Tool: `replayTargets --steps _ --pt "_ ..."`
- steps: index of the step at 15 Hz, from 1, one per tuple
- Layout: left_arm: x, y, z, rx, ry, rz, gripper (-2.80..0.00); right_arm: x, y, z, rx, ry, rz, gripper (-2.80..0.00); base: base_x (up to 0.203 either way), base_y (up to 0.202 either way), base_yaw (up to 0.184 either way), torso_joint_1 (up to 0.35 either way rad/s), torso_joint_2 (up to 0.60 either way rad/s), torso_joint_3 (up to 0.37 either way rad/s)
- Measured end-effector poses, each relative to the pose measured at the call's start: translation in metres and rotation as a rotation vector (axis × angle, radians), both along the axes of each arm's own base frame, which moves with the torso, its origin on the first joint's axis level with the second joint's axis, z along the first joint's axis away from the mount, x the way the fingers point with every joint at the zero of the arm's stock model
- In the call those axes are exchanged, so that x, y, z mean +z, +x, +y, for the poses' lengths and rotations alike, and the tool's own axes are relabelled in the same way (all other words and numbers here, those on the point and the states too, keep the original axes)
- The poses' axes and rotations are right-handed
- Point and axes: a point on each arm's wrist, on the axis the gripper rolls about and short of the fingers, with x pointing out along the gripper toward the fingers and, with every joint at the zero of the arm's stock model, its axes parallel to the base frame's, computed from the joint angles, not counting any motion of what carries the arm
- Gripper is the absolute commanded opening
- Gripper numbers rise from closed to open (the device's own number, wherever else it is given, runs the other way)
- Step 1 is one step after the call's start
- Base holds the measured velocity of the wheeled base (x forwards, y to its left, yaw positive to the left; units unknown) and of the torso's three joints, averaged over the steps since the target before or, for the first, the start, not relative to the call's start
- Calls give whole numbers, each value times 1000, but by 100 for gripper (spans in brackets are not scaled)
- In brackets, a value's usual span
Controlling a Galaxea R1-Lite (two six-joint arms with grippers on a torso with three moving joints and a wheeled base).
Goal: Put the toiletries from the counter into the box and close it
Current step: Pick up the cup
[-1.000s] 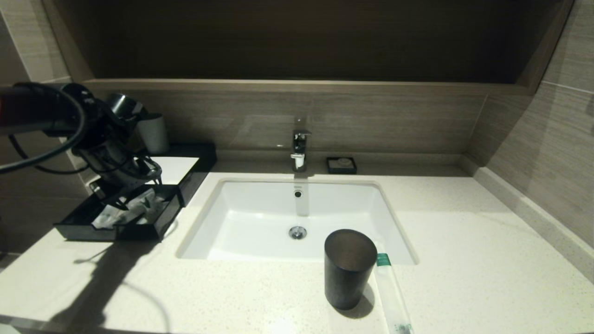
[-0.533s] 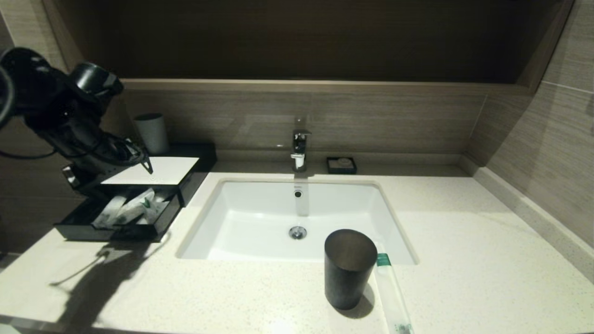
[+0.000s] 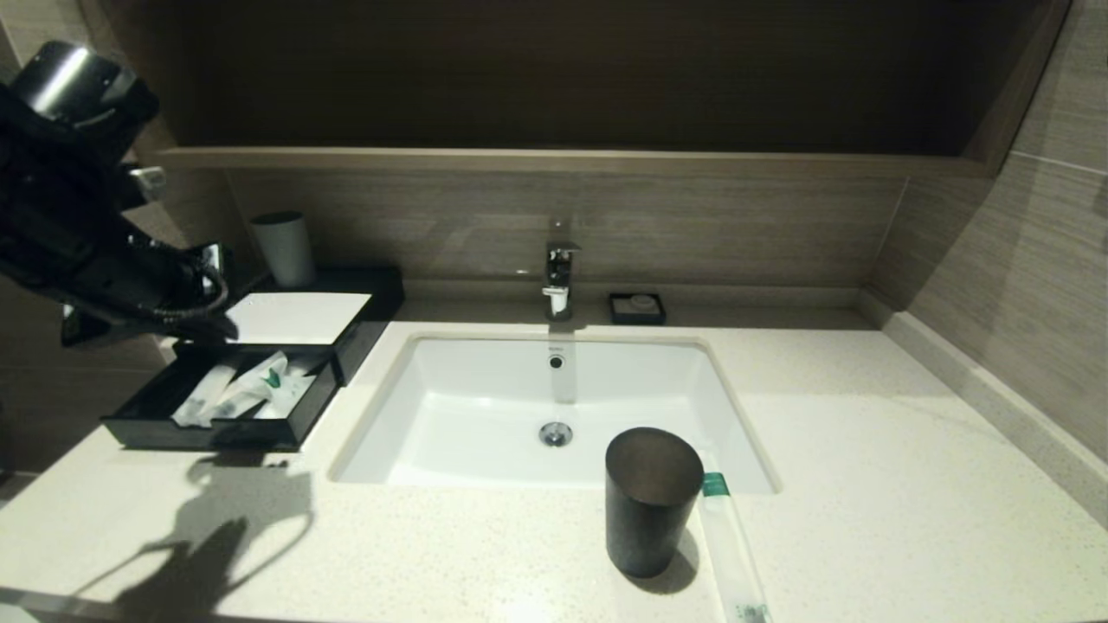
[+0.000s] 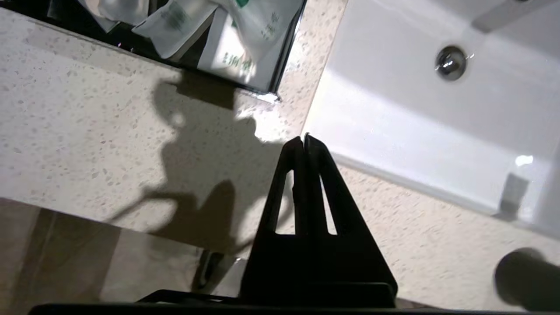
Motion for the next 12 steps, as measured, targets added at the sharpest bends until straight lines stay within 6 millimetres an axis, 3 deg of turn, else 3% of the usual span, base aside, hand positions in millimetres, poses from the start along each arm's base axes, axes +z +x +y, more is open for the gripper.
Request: replayTargets --steps 4,12 --pt "-18 -30 0 -191 102 29 -280 0 0 0 0 0 0 -280 0 0 0 0 0 0" --pt "-47 -78 3 -265 145 -204 -280 0 0 0 0 0 0 -280 0 0 0 0 0 0"
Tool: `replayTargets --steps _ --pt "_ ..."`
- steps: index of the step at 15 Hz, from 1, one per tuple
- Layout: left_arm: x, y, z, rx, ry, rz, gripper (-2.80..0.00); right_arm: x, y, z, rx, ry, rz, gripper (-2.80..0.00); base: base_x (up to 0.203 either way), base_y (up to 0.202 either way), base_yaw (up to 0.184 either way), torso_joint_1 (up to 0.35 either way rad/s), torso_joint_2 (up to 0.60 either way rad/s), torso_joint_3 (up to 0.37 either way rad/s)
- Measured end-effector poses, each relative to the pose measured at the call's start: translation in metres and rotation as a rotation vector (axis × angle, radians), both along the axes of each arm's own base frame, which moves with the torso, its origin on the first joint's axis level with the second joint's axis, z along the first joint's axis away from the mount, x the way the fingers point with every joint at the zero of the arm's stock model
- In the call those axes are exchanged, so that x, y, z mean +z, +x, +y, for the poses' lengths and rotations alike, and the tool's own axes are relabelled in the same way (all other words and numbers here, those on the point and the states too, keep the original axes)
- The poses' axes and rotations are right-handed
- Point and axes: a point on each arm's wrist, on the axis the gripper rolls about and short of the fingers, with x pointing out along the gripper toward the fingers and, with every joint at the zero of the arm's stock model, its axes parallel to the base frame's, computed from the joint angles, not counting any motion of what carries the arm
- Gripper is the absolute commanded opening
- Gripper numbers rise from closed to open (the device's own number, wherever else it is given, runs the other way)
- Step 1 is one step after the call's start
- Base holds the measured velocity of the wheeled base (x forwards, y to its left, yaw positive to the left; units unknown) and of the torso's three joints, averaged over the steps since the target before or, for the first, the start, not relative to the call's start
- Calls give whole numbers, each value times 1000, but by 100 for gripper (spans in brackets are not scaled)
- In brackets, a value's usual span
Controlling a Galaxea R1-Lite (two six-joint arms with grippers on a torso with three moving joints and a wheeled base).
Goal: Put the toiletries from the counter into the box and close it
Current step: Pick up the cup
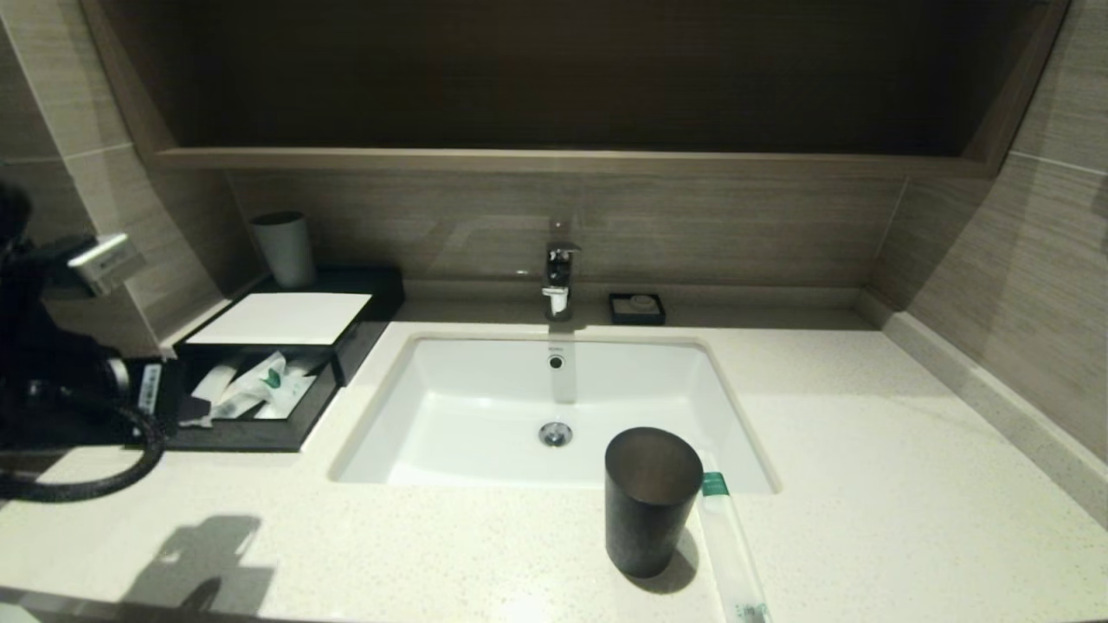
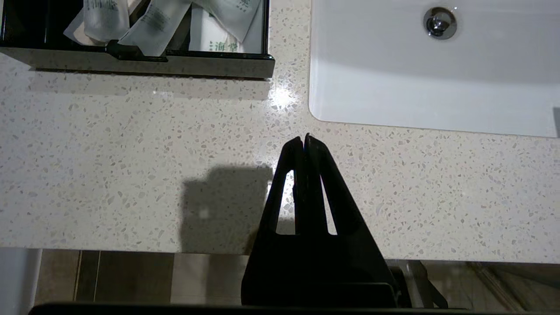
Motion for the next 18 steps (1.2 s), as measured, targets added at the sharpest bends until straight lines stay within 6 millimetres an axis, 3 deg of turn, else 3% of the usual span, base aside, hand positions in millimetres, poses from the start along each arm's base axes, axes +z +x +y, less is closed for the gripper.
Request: replayTargets --steps 5,13,18 --pt "-26 -41 4 -4 -11 -145 -280 0 0 0 0 0 0 -280 0 0 0 0 0 0" --pt "-34 -124 10 4 -24 -532 -280 0 0 0 0 0 0 -280 0 0 0 0 0 0" --pt "-52 -153 12 -7 -8 -606 -280 0 0 0 0 0 0 -280 0 0 0 0 0 0"
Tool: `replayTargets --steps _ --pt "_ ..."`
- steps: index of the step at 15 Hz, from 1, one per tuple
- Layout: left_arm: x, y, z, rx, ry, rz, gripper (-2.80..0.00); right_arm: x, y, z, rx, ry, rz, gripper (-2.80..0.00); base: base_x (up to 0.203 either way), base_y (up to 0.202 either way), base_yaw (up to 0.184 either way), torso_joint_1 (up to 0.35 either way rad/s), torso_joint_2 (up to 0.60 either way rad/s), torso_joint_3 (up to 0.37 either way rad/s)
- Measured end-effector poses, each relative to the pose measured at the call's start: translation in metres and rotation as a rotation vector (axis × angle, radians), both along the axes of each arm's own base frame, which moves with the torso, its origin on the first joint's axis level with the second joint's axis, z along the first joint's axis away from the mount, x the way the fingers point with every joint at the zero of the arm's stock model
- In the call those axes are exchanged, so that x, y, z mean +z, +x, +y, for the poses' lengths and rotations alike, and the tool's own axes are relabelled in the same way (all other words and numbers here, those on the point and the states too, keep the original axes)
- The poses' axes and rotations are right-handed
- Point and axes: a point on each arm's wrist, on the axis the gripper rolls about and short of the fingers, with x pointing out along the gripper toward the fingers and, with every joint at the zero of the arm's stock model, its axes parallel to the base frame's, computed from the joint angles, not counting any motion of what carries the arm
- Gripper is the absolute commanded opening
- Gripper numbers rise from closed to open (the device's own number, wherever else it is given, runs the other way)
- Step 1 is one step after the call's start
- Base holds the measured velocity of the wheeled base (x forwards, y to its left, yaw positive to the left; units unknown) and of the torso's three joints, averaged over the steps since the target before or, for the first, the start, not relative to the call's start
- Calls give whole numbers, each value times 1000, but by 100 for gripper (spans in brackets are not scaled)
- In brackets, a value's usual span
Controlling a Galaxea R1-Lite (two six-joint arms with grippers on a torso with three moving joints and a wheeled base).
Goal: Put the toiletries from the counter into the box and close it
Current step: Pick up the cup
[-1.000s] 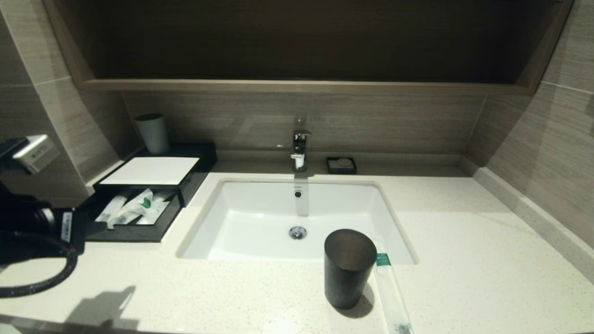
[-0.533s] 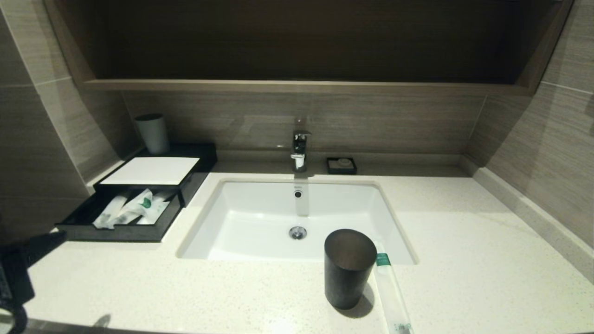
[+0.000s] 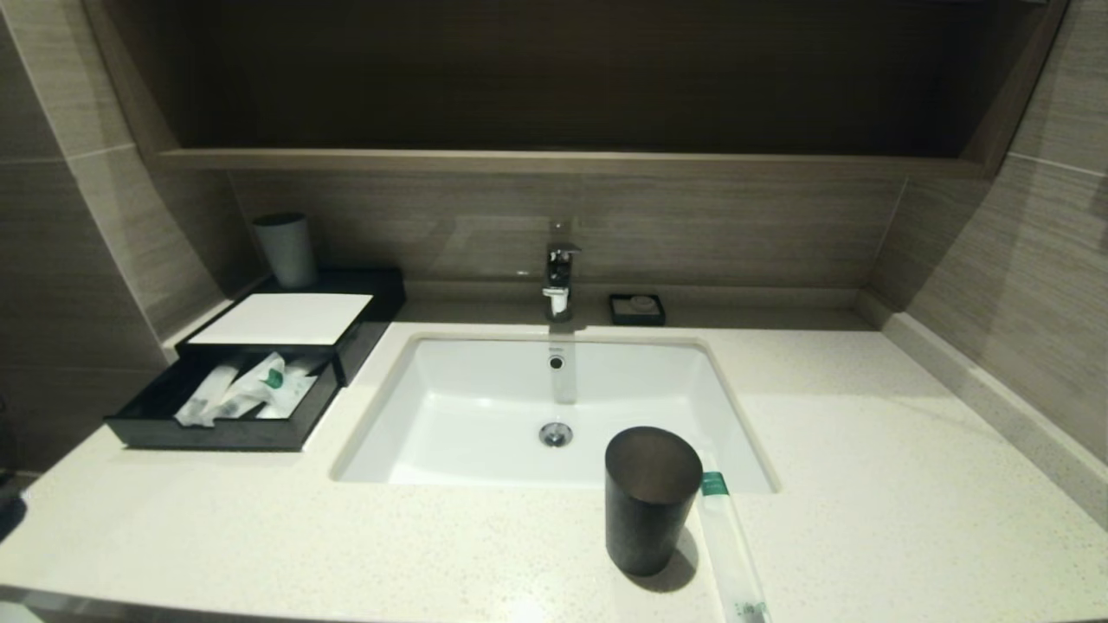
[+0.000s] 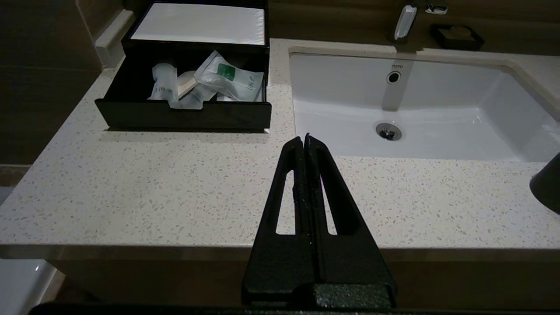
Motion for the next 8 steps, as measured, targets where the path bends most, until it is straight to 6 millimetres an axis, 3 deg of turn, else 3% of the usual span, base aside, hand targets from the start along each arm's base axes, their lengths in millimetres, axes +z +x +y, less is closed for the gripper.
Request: replayTargets --steps 4,8 --pt "10 16 -2 -50 -8 -20 -280 0 0 0 0 0 0 -280 0 0 0 0 0 0" --pt "29 65 -9 -190 -81 12 -280 0 0 0 0 0 0 -280 0 0 0 0 0 0"
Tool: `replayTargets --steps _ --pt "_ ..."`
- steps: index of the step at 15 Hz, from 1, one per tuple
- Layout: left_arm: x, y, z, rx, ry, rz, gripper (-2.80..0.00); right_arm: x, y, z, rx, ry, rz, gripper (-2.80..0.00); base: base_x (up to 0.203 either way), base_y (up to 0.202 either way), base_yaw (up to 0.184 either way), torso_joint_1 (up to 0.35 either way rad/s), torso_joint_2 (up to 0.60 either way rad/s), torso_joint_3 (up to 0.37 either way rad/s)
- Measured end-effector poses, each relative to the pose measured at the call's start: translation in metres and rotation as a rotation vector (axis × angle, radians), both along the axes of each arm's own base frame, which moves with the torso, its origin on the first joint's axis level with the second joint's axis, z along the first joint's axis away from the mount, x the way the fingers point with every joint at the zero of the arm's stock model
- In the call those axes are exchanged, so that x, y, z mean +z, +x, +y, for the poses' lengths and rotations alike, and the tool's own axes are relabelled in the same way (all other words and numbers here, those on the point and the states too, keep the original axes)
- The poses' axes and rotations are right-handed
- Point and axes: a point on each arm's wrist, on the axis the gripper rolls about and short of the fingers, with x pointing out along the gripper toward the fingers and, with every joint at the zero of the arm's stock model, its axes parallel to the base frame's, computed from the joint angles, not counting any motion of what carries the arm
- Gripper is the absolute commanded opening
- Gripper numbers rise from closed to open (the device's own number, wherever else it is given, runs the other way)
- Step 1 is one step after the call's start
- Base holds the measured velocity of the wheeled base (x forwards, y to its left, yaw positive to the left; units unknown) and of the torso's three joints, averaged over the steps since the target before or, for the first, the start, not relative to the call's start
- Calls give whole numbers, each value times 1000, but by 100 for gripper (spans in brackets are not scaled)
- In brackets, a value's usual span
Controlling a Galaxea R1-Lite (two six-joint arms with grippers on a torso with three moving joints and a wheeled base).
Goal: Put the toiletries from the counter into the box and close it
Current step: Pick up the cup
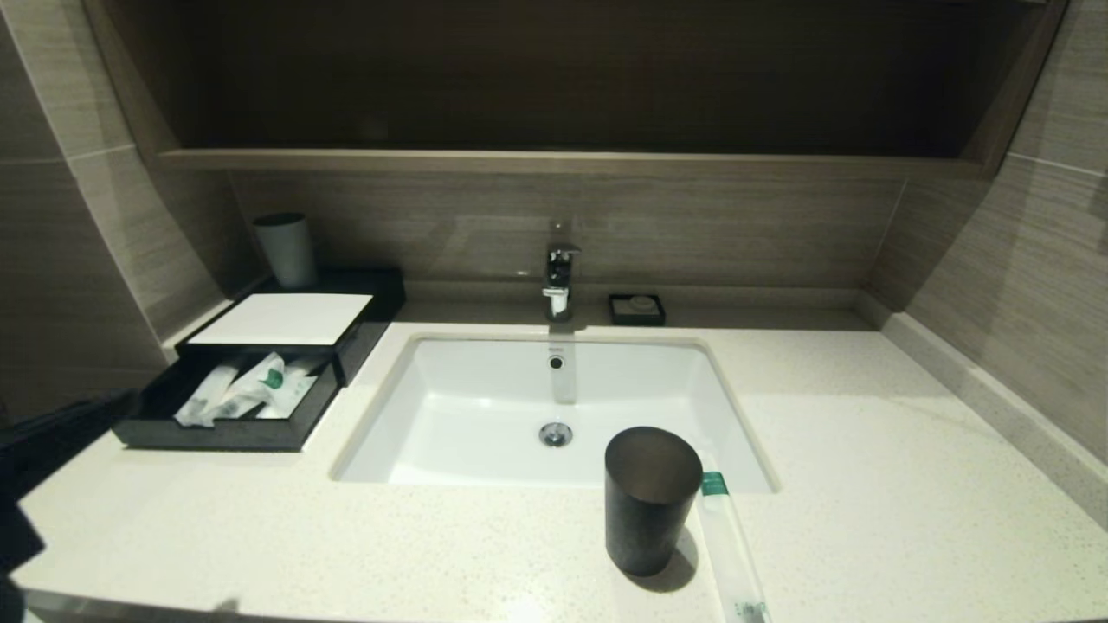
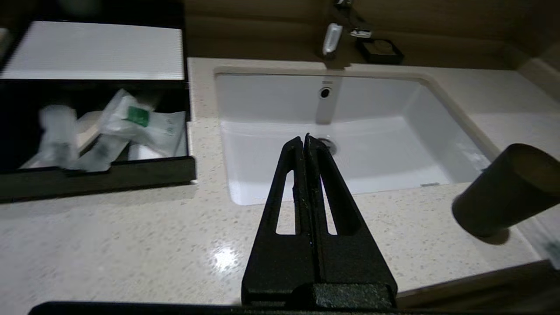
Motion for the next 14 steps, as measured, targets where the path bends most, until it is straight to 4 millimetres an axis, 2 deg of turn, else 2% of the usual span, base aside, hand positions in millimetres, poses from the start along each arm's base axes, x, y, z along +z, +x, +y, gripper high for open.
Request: replayTargets --steps 4,8,11,14 --pt "5 61 -10 -269 -109 86 -280 0 0 0 0 0 0 -280 0 0 0 0 0 0" --pt "-8 109 -18 -491 -158 159 -280 0 0 0 0 1 0 -280 0 0 0 0 0 0" --pt "-12 131 -22 -655 -191 193 -280 0 0 0 0 1 0 -280 0 0 0 0 0 0" --pt "-11 144 -34 -729 -197 209 -280 0 0 0 0 1 0 -280 0 0 0 0 0 0"
